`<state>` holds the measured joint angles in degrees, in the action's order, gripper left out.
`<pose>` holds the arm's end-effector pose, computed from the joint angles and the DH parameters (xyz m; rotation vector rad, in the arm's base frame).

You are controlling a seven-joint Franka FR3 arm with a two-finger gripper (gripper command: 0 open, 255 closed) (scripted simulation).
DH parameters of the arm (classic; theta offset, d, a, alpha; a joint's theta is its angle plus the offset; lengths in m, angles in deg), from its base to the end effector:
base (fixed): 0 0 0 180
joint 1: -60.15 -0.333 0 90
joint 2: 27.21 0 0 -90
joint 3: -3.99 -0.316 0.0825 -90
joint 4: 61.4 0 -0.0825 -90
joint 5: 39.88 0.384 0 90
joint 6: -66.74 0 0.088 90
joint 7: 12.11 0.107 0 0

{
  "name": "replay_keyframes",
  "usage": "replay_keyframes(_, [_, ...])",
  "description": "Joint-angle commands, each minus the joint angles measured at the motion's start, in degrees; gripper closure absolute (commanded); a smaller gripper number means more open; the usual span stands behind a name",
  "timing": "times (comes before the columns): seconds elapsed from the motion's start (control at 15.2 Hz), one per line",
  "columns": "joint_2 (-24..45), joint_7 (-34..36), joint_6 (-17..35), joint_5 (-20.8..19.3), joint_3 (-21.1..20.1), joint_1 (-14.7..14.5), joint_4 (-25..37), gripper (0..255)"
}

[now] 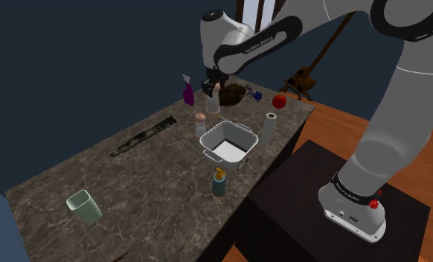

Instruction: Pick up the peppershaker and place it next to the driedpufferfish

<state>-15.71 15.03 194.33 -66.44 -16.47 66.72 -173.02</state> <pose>0.5951 0.1242 0.3948 2.8708 0.0383 0.2882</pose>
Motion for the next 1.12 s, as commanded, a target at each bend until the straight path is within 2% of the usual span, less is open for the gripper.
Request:
replay_keyframes(0.0, [-0.8,-2.6,1.2,0.6,0.8,1.7,-1.0,255])
replay_keyframes(0.53, [-1.5,-13.6,5.5,2.8,4.7,8.5,-2.4,255])
replay_keyframes(1.06, [1.0,-24.8,8.0,5.2,8.3,14.9,0.5,255])
